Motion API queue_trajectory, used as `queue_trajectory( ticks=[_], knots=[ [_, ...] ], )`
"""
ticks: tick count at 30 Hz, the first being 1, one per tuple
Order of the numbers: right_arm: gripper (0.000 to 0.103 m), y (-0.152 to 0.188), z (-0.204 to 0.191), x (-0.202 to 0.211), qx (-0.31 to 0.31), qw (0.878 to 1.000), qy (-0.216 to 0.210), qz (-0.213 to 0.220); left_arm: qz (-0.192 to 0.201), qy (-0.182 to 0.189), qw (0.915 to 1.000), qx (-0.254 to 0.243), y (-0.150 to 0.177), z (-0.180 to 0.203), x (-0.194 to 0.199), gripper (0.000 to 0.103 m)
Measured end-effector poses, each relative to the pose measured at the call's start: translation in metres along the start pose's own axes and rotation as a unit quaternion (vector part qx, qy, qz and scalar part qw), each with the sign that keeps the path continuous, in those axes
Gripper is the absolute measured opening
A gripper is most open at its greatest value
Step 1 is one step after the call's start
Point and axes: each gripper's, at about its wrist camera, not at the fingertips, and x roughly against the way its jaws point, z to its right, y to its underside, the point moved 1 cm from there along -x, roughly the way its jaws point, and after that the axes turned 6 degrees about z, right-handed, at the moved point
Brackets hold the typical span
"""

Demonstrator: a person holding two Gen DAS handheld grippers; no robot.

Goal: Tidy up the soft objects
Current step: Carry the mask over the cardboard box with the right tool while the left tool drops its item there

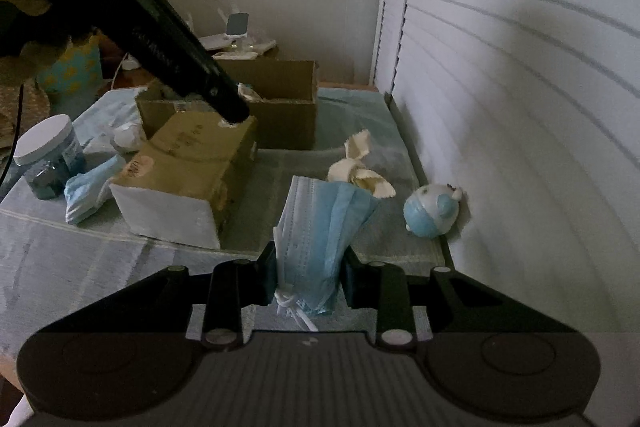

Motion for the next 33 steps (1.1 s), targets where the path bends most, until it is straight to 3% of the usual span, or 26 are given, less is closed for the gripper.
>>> queue_trajectory(
  ticks=[12, 18, 21, 22, 23, 26, 31, 33],
  knots=[
    [0.035, -0.012, -0.007, 0.01, 0.014, 1.0, -0.004, 0.017, 0.035, -0.065, 0.9945, 0.074, -0.013, -0.069, 0.01, 0.022],
    [0.035, -0.016, -0.008, 0.008, 0.018, 1.0, 0.001, 0.018, 0.022, -0.094, 0.9883, 0.118, -0.005, -0.104, -0.008, 0.022],
    [0.035, -0.018, -0.007, 0.005, 0.017, 1.0, 0.001, 0.018, 0.014, -0.116, 0.983, 0.142, 0.005, -0.12, -0.014, 0.027],
    [0.035, -0.019, -0.007, 0.004, 0.017, 1.0, 0.002, 0.018, 0.014, -0.124, 0.981, 0.148, 0.008, -0.124, -0.014, 0.034],
    [0.035, -0.02, -0.007, 0.003, 0.017, 1.0, 0.003, 0.018, 0.014, -0.128, 0.9795, 0.155, 0.011, -0.128, -0.015, 0.047],
    [0.035, -0.023, -0.006, 0.001, 0.018, 1.0, 0.003, 0.018, 0.024, -0.134, 0.9769, 0.165, 0.02, -0.132, -0.011, 0.068],
    [0.035, -0.033, -0.006, -0.006, 0.025, 0.999, 0.002, 0.021, 0.055, -0.165, 0.9718, 0.159, 0.035, -0.122, 0.008, 0.089],
    [0.035, -0.041, -0.006, -0.009, 0.025, 0.999, -0.003, 0.027, 0.066, -0.161, 0.971, 0.164, 0.042, -0.113, 0.018, 0.089]
  ],
)
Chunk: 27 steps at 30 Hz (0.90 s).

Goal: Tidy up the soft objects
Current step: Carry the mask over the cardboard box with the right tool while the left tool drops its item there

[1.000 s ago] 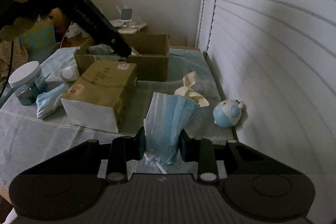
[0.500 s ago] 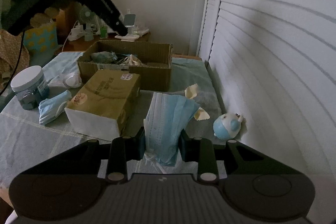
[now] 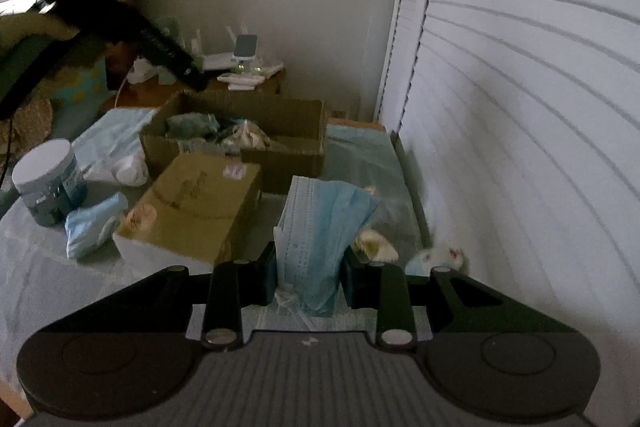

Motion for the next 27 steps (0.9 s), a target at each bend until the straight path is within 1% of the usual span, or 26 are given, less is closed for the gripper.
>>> queue_trajectory(
  ticks=[3, 4, 7, 11, 15, 19, 23, 27],
  knots=[
    [0.035, -0.014, 0.001, -0.01, -0.001, 1.0, -0.008, 0.009, 0.015, 0.002, 0.9998, 0.012, 0.014, 0.008, 0.024, 0.092],
    [0.035, -0.021, 0.0, -0.014, -0.001, 1.0, -0.01, 0.012, 0.02, 0.0, 0.9997, 0.013, 0.019, 0.012, 0.033, 0.095],
    [0.035, -0.037, -0.002, -0.026, 0.009, 1.0, -0.014, 0.021, 0.039, -0.007, 0.9991, 0.012, 0.04, 0.026, 0.059, 0.098],
    [0.035, -0.061, -0.006, -0.046, 0.026, 0.999, -0.027, 0.029, 0.052, -0.027, 0.9982, 0.015, 0.074, 0.044, 0.082, 0.099],
    [0.035, -0.087, -0.013, -0.067, 0.048, 0.998, -0.038, 0.034, 0.051, -0.043, 0.9971, 0.038, 0.106, 0.055, 0.094, 0.099],
    [0.035, -0.108, -0.021, -0.089, 0.07, 0.996, -0.048, 0.033, 0.056, -0.06, 0.9938, 0.075, 0.124, 0.055, 0.104, 0.099],
    [0.035, -0.124, -0.026, -0.113, 0.085, 0.994, -0.061, 0.021, 0.068, -0.086, 0.9904, 0.084, 0.137, 0.058, 0.112, 0.099],
    [0.035, -0.13, -0.028, -0.136, 0.102, 0.993, -0.059, 0.003, 0.07, -0.091, 0.9901, 0.082, 0.145, 0.059, 0.112, 0.099]
  ],
)
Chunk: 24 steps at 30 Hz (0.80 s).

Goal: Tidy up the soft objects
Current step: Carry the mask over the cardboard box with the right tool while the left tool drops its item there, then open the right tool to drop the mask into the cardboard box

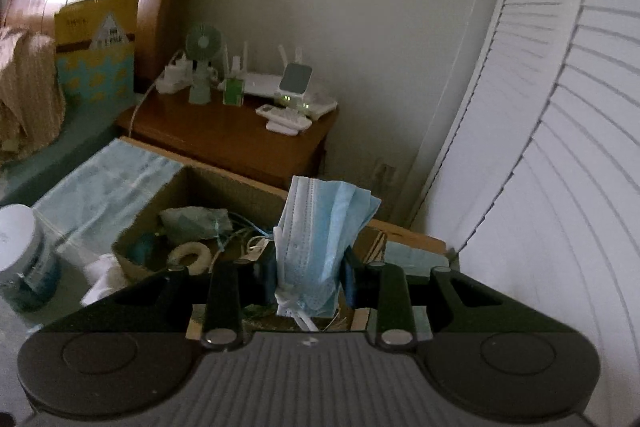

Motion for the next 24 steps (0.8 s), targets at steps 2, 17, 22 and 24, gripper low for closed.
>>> queue_trajectory(
  ticks=[2, 17, 22, 24],
  knots=[
    [0.035, -0.001, 0.001, -0.01, 0.009, 1.0, 0.004, -0.01, 0.002, -0.001, 1.0, 0.001, 0.001, -0.001, 0.0, 0.099],
    [0.094, -0.006, 0.008, -0.026, -0.01, 1.0, -0.001, 0.004, -0.009, 0.012, 0.9998, 0.009, 0.006, -0.005, -0.005, 0.1],
    [0.098, -0.003, 0.003, -0.01, -0.018, 1.0, -0.007, 0.008, -0.01, 0.021, 0.9997, 0.006, 0.007, -0.002, -0.002, 0.1],
    [0.099, 0.0, 0.0, 0.0, -0.019, 1.0, -0.007, 0.012, -0.013, 0.023, 0.9996, 0.009, 0.007, -0.001, -0.002, 0.1]
  ],
)
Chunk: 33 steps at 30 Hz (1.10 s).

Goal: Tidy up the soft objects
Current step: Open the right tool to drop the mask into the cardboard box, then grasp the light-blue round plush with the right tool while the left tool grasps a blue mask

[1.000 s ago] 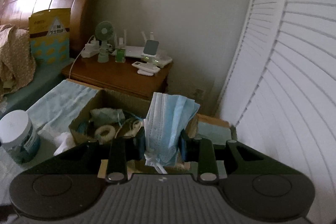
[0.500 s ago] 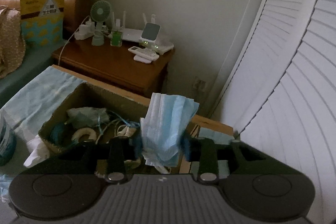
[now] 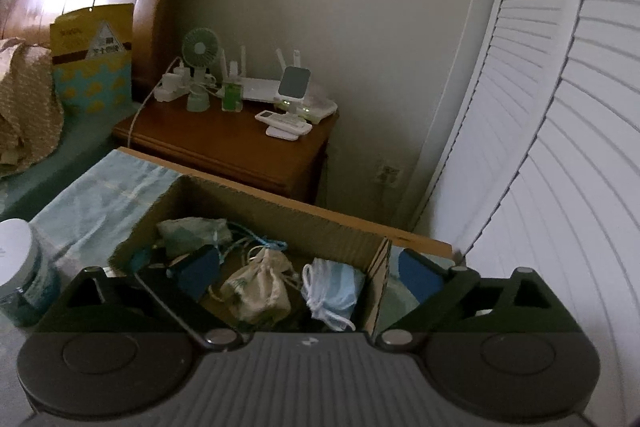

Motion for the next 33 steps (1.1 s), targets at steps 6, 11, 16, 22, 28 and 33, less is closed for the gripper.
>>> queue_trajectory(
  ticks=[6, 11, 16, 22, 28, 33],
  knots=[
    [0.101, 0.013, -0.005, 0.027, -0.013, 1.0, 0.001, 0.0, -0.007, 0.009, 0.9999, 0.004, 0.002, 0.001, 0.002, 0.1],
    [0.103, 0.028, -0.012, 0.051, -0.028, 1.0, 0.0, 0.006, -0.01, 0.005, 0.9999, 0.0, 0.004, 0.002, 0.002, 0.1],
    [0.103, 0.051, -0.022, 0.079, -0.051, 0.998, 0.024, 0.017, -0.004, 0.0, 1.0, 0.0, 0.006, 0.003, 0.002, 0.102],
    [0.103, 0.094, -0.034, 0.116, -0.07, 0.995, 0.066, 0.025, -0.004, -0.007, 1.0, -0.005, 0.012, 0.0, -0.003, 0.102],
    [0.103, 0.138, -0.031, 0.13, -0.081, 0.99, 0.115, -0.002, -0.019, 0.0, 0.9998, -0.007, 0.02, -0.004, -0.015, 0.102],
    [0.103, 0.157, -0.021, 0.125, -0.085, 0.981, 0.171, -0.021, -0.029, -0.004, 0.9996, 0.003, 0.024, -0.007, -0.025, 0.102]
  ],
)
